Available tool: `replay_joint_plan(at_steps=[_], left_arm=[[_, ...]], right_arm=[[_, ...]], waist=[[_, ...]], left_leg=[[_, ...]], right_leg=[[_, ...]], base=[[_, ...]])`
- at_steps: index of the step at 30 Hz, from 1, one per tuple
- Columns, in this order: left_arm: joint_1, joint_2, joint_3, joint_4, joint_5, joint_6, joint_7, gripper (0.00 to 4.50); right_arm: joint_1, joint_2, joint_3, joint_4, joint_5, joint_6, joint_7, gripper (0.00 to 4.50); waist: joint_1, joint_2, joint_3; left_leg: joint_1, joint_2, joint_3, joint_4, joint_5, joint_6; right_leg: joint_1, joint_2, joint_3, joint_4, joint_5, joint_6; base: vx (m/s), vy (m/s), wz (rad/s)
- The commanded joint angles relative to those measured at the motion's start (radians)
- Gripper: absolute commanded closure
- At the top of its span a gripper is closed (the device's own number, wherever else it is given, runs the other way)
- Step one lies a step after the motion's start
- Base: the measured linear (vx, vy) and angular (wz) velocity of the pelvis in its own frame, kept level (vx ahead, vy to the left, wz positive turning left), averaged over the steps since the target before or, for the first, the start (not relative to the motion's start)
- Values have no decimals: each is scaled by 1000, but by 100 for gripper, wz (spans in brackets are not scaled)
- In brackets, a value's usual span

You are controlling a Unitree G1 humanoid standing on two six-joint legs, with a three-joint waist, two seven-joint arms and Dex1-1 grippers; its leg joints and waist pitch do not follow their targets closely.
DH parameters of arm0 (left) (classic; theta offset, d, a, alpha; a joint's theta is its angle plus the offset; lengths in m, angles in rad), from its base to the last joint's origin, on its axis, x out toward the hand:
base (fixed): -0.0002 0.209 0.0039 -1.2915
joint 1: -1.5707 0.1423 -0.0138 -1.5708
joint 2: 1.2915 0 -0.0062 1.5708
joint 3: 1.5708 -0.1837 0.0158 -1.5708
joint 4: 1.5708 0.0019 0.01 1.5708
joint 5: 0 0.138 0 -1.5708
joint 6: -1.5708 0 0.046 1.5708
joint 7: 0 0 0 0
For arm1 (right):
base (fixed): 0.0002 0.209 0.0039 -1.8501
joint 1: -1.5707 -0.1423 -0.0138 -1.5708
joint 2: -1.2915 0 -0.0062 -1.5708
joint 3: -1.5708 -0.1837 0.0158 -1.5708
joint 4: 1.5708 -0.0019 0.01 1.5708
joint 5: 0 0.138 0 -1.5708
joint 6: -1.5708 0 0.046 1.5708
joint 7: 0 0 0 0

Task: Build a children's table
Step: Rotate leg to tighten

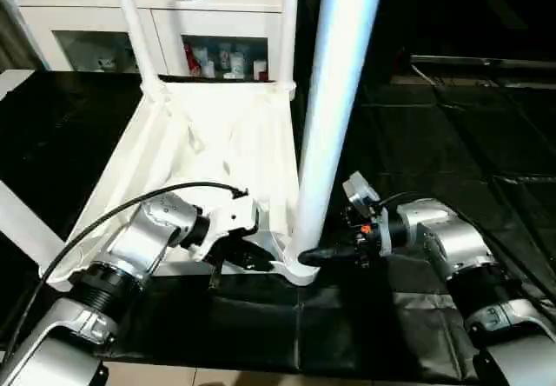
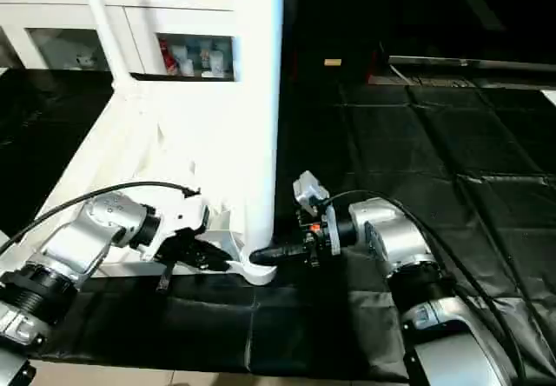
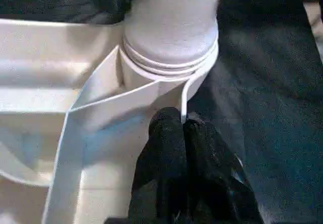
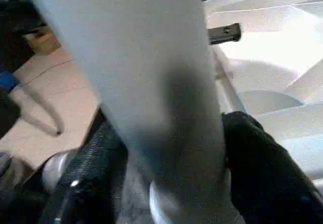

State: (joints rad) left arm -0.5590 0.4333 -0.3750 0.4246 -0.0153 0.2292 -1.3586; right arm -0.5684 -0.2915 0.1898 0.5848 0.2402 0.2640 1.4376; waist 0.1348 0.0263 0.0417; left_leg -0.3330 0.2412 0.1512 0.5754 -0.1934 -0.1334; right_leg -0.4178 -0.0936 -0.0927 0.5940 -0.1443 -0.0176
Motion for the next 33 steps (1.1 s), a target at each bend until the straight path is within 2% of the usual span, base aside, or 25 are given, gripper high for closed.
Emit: replay_joint_plan(at_steps=[1,3,4,5,6,7,8,9,10,11,13,14,18,20,23,28,29,30,31,33], left_arm=[[-15,-46,3,11,1,58,82,450],[-35,-91,30,30,0,101,163,450],[-58,-145,63,54,-8,141,251,450],[-61,-152,68,58,-10,146,263,450],[-66,-163,75,63,-11,153,281,450],[-76,-188,88,73,-12,163,323,450],[-89,-227,107,88,-12,179,392,450],[-96,-250,118,97,-10,184,435,450],[-101,-269,128,103,-7,187,473,450],[-104,-286,135,105,-8,190,502,450],[-105,-310,144,100,-8,197,530,450],[-105,-315,146,98,-9,199,535,450],[-102,-320,150,92,-3,202,540,450],[-96,-311,152,89,0,201,536,450],[-86,-291,141,82,1,197,520,450],[-75,-264,132,75,1,195,479,450],[-67,-231,121,67,0,193,423,450],[-67,-231,121,67,0,193,423,450],[-63,-193,108,64,-2,177,355,450],[-61,-178,99,65,-2,164,325,450]], right_arm=[[7,42,-7,0,-14,0,-111,200],[9,86,-18,11,-37,9,-230,214],[7,134,-26,21,-56,20,-339,217],[7,140,-28,23,-58,22,-354,223],[5,150,-30,25,-62,25,-376,227],[-3,179,-38,35,-70,34,-441,230],[-16,224,-50,52,-85,47,-549,232],[-25,250,-57,65,-96,46,-617,232],[-33,272,-64,76,-105,43,-675,237],[-38,291,-67,81,-111,38,-713,238],[-42,320,-73,83,-115,32,-761,241],[-43,329,-75,84,-115,32,-772,241],[-38,341,-61,78,-143,-1,-785,241],[-35,346,-78,71,-137,-9,-784,189],[-31,330,-81,61,-127,-16,-766,167],[-17,289,-85,36,-110,-20,-703,120],[1,225,-77,5,-100,-27,-592,101],[1,225,-77,5,-100,-27,-592,101],[18,147,-66,-35,-81,-29,-458,95],[23,119,-61,-49,-74,-33,-409,75]], waist=[[-7,3,-62],[-9,2,-58],[-15,3,-56],[-20,1,-52],[-26,-1,-53],[-34,3,-54],[-42,3,-52],[-42,3,-52],[-56,3,-53],[-61,5,-54],[-66,4,-54],[-72,4,-56],[-78,9,-59],[-80,8,-61],[-80,7,-63],[-77,8,-64],[-76,8,-64],[-74,8,-66],[-72,9,-66],[-65,7,-67]], left_leg=[[-9,-20,29,-64,-227,22],[-7,-24,26,-67,-258,14],[-8,-27,26,-68,-257,3],[-3,-31,26,-66,-275,-3],[-6,-33,23,-67,-277,-3],[-13,-35,21,-68,-282,2],[-14,-38,21,-66,-284,3],[-14,-38,21,-66,-284,3],[-13,-44,18,-62,-290,0],[-13,-45,17,-62,-295,8],[-14,-45,16,-63,-298,15],[-15,-45,16,-64,-299,25],[-19,-36,14,-71,-285,34],[-19,-33,16,-71,-268,38],[-19,-33,19,-69,-245,45],[-18,-32,22,-67,-212,56],[-18,-32,21,-67,-211,60],[-18,-31,21,-66,-210,66],[-19,-29,21,-66,-204,73],[-19,-28,23,-63,-187,85]], right_leg=[[63,-30,35,-63,-302,-206],[62,-31,31,-75,-396,-170],[60,-29,31,-78,-429,-148],[55,-29,28,-88,-487,-125],[60,-31,25,-89,-510,-113],[63,-31,22,-94,-532,-93],[60,-29,19,-100,-548,-79],[60,-29,19,-100,-548,-79],[58,-28,10,-106,-589,-60],[57,-28,8,-111,-592,-52],[56,-26,6,-113,-583,-51],[56,-24,6,-112,-554,-61],[61,-25,14,-98,-448,-106],[63,-25,20,-87,-370,-145],[66,-26,24,-81,-313,-177],[70,-27,26,-77,-272,-195],[72,-26,26,-76,-263,-200],[74,-25,25,-75,-255,-202],[73,-25,27,-72,-229,-212],[74,-25,28,-67,-189,-228]], base=[[0,0,0],[0,0,0],[0,0,0],[0,0,0],[0,0,0],[0,0,0],[0,0,0],[0,0,0],[0,0,0],[0,0,0],[0,0,0],[0,0,0],[0,0,0],[0,0,0],[0,0,0],[0,0,0],[0,0,0],[0,0,0],[0,0,0],[0,0,0]])
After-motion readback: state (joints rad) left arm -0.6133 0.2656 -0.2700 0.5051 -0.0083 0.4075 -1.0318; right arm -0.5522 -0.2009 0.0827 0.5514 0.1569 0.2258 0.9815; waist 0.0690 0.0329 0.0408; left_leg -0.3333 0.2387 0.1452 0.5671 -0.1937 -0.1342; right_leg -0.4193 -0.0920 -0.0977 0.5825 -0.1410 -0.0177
